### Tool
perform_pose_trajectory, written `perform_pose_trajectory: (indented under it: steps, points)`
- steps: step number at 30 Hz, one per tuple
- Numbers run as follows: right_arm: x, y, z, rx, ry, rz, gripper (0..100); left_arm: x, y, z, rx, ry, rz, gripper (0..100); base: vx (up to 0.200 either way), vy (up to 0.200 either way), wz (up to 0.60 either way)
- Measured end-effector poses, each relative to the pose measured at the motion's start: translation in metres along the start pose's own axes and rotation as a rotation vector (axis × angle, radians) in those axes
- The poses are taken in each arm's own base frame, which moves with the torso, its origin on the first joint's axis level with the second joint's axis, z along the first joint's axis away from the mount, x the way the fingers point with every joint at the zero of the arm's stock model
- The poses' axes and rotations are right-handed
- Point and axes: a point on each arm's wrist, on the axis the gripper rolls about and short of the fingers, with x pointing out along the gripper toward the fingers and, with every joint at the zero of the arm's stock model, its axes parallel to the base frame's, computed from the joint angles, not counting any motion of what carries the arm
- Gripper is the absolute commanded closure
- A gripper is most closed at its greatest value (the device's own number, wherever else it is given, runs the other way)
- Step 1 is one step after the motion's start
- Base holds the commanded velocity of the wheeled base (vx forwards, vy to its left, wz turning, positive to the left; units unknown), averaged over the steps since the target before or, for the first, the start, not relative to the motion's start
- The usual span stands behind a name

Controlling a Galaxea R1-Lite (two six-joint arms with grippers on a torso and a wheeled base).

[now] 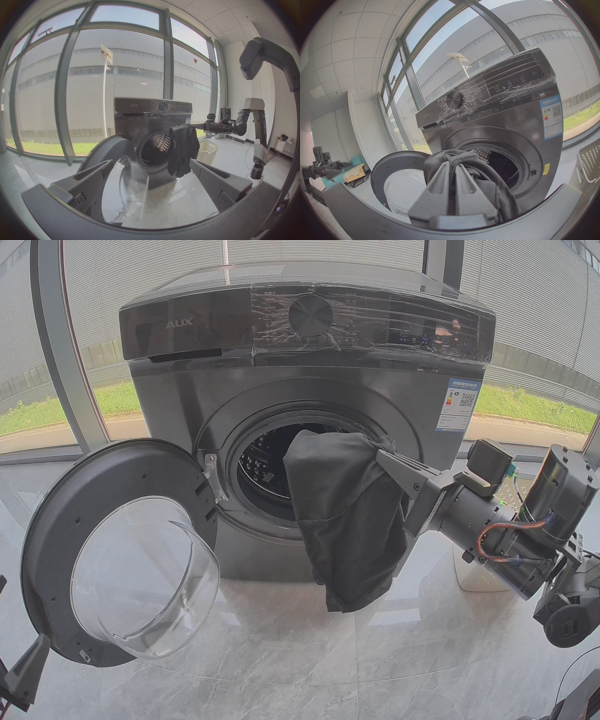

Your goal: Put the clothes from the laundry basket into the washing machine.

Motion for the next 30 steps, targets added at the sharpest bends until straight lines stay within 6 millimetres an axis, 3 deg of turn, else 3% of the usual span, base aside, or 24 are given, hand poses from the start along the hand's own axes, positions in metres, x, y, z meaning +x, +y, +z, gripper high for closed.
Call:
perform_pose_trajectory:
  steps: [6, 12, 19, 30]
  points:
    - [0.017, 0.003, 0.000, 0.004, -0.032, 0.010, 100, 0.051, 0.017, 0.010, -0.051, 0.096, -0.101, 0, 0.000, 0.000, 0.00]
    - [0.035, 0.003, 0.000, 0.006, -0.057, 0.008, 100, 0.110, 0.021, 0.006, -0.101, 0.158, -0.196, 0, 0.000, 0.000, 0.00]
    - [0.053, 0.003, -0.006, 0.006, -0.067, 0.002, 100, 0.174, -0.004, -0.020, -0.137, 0.263, -0.348, 0, 0.000, 0.000, 0.00]
    - [0.069, 0.002, -0.020, 0.006, -0.056, -0.001, 100, 0.233, -0.041, -0.068, -0.159, 0.364, -0.459, 0, 0.000, 0.000, 0.00]
